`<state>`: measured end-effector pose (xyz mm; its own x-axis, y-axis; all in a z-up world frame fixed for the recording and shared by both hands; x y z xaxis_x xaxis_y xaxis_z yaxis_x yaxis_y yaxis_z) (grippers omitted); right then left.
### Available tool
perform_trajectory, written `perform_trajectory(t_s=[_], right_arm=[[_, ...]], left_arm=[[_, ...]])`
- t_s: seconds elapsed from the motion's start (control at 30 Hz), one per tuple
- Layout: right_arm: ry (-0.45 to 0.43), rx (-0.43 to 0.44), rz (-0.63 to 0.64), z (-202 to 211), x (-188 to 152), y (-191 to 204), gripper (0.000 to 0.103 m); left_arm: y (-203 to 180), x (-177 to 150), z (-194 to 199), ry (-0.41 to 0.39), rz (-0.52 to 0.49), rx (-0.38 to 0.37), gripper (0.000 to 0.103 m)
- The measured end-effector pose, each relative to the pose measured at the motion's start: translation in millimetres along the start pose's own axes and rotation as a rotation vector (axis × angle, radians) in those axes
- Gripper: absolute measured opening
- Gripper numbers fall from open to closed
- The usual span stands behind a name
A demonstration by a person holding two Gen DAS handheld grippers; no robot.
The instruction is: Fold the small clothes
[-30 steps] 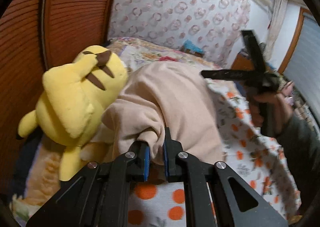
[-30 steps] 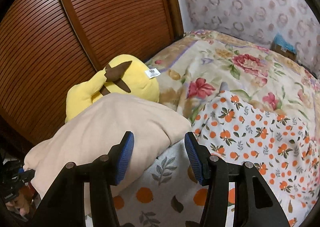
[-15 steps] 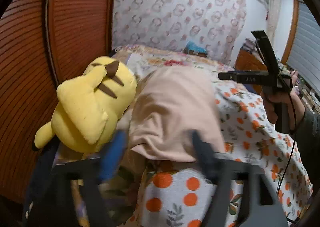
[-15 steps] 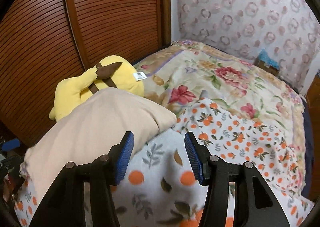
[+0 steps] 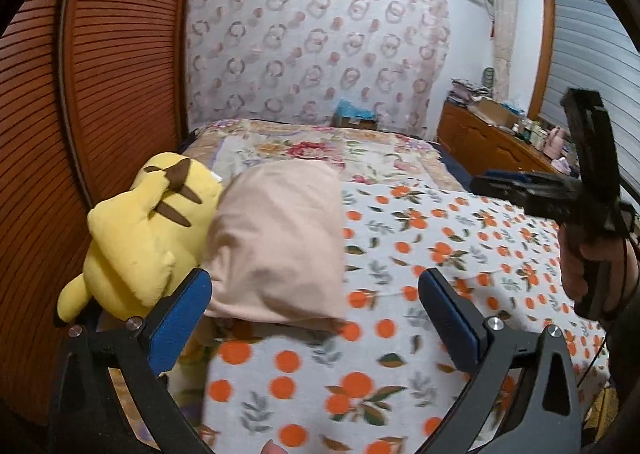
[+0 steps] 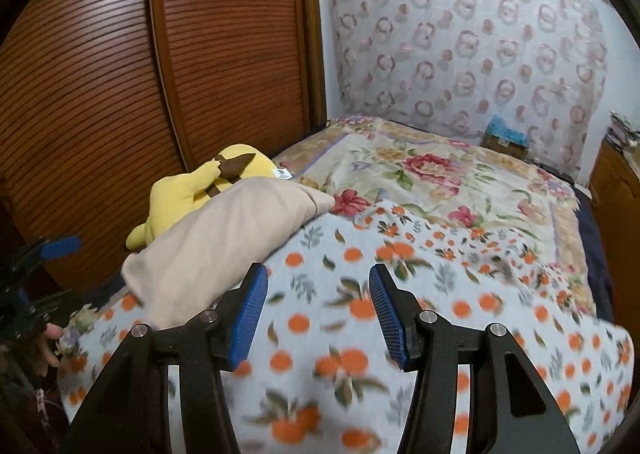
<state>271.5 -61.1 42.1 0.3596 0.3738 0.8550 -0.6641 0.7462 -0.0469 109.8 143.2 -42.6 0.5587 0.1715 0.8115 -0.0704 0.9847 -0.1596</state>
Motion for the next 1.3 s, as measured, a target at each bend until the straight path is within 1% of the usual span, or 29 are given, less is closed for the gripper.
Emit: perform_trajectory(t_s=[0.13,0.4,0.5,0.57,0.67,0.73,0.83,1.03,1.3], right_arm=[[-0.019,-0.032,-0.027,37,-25,-1,0.056],[-0.053,-0.102,-0.064,94,-57,0,0.059],[-0.070,-0.128,-0.076,113,-68,4,0.064],[-0.078,-0.140,-0.087,129,-78,9,0.069],[-0.085,-0.165,-0.103,143,-85,13,0.077],[-0.097,-0.190,-0.120,155,-90,13,0.078],[-0.116,-0.215,-0.148,171,-94,11,0.078],[-0.146,-0.284,-0.172,192,-91,14,0.078],[-0.207,-0.315,-0.188,224,-93,20,0.078]], left_arm=[[-25,0,6,-0.020,-0.029,-0.014,0.103],[-62,1,15,-0.050,-0.044,-0.046,0.103],[-75,1,16,-0.051,-0.059,-0.038,0.103],[-87,0,16,-0.055,-0.075,-0.040,0.103],[-103,1,17,-0.055,-0.097,-0.051,0.103],[-116,3,18,-0.060,-0.114,-0.054,0.103],[-130,6,20,-0.068,-0.127,-0.065,0.103],[-154,15,28,-0.090,-0.147,-0.066,0.103],[-173,31,44,-0.116,-0.145,-0.082,0.103]])
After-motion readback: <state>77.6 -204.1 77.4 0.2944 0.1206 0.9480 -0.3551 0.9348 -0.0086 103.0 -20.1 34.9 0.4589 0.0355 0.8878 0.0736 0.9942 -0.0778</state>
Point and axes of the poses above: each gripper's, at about its wrist camera, not at the fingertips, and z roughly against the way its jaws point, y to its left, x to its top, the point moved 2 cm from there along -z, roughly the way its jaws point, and after that the axes turned 3 degrees about z, right-handed, at the moved point
